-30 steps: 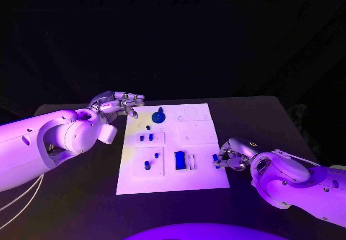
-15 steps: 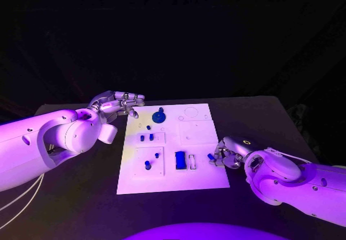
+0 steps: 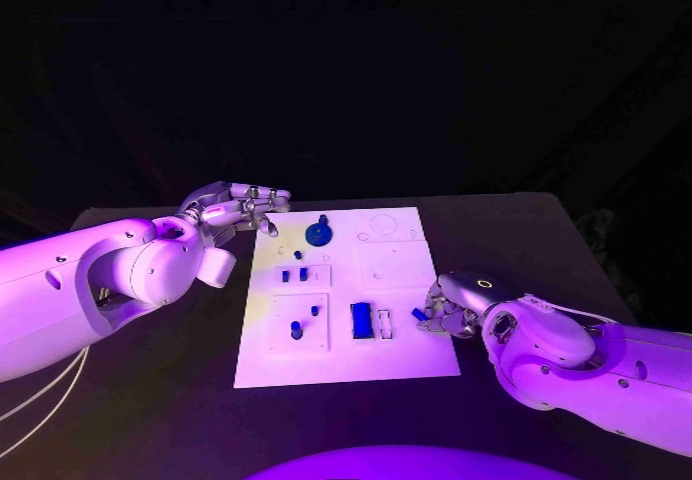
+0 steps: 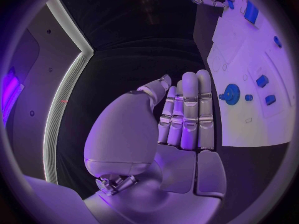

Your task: Assemble the parts on the task board

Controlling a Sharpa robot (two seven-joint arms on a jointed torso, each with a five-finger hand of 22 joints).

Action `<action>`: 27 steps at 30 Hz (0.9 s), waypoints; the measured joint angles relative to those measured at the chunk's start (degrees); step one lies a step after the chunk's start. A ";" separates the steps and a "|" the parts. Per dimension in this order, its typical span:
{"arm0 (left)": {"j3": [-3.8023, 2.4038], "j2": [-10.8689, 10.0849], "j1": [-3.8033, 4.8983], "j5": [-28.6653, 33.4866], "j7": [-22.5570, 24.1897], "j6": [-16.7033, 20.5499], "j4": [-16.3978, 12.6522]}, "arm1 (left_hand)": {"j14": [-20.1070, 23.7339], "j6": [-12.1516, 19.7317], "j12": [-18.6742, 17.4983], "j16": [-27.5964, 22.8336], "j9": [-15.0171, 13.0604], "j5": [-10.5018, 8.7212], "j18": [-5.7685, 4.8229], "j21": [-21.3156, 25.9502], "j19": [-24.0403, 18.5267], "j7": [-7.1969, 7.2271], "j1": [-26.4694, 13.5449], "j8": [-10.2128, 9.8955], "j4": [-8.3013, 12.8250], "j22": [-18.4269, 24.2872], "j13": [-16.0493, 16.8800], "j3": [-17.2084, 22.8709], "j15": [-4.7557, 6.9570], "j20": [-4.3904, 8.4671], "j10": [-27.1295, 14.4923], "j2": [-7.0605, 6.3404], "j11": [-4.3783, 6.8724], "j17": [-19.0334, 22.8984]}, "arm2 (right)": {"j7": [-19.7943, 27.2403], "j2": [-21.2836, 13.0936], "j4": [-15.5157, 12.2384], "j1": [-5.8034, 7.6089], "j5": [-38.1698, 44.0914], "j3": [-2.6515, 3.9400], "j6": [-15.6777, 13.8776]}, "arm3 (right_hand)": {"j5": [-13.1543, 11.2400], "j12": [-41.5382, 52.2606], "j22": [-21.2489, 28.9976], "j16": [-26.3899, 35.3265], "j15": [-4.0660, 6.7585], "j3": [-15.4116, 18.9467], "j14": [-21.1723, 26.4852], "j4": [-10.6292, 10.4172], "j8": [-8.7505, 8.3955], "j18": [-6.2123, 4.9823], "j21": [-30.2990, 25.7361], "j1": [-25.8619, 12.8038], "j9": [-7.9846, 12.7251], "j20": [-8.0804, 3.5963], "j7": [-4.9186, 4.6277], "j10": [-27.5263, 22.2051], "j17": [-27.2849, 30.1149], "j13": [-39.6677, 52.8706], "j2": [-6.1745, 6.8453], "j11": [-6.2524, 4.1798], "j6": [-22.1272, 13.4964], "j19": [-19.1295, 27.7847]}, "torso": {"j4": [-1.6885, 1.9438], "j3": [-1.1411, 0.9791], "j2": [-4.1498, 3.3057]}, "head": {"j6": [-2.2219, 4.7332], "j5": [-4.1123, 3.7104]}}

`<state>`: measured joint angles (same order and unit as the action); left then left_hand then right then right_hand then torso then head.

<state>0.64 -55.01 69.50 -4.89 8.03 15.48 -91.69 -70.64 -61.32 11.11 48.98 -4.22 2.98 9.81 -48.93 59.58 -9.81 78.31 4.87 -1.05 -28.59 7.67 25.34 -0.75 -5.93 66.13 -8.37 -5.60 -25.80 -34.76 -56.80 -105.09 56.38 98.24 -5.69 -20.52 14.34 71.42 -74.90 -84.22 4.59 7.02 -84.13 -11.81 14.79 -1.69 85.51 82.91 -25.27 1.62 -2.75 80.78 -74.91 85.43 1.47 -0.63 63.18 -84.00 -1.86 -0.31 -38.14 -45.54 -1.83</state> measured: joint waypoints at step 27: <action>0.00 -0.01 0.00 0.00 -0.20 -0.13 -0.07 | 0.00 0.21 0.00 0.00 0.04 0.00 0.00 0.21 0.00 -0.21 0.00 0.00 0.17 0.12 0.00 -0.16 0.00 0.00 0.00 0.00 0.00 0.11 | -1.79 0.25 -4.92 1.69 -12.18 -0.45 -4.61 | 9.73 -0.60 -0.03 0.00 0.00 -8.85 0.00 -3.16 -1.34 0.00 0.24 1.64 0.77 0.00 -0.21 0.00 0.01 -0.61 0.48 0.00 0.18 0.00 | 0.16 0.02 -0.05 | -0.09 0.04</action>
<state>0.65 -55.02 69.50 -4.89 7.83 15.35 -91.76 -70.64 -61.11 11.11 48.98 -4.18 2.98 9.81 -48.71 59.58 -10.02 78.31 4.87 -0.88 -28.47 7.67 25.18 -0.75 -5.93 66.12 -8.37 -5.61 -25.69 -36.55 -56.55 -110.01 58.07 86.05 -6.15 -25.13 24.08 70.82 -74.94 -84.21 4.59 -1.82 -84.13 -14.97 13.45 -1.69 85.75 84.54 -24.51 1.62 -2.96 80.78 -74.90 84.82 1.95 -0.64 63.36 -84.00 -1.70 -0.29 -38.19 -45.63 -1.79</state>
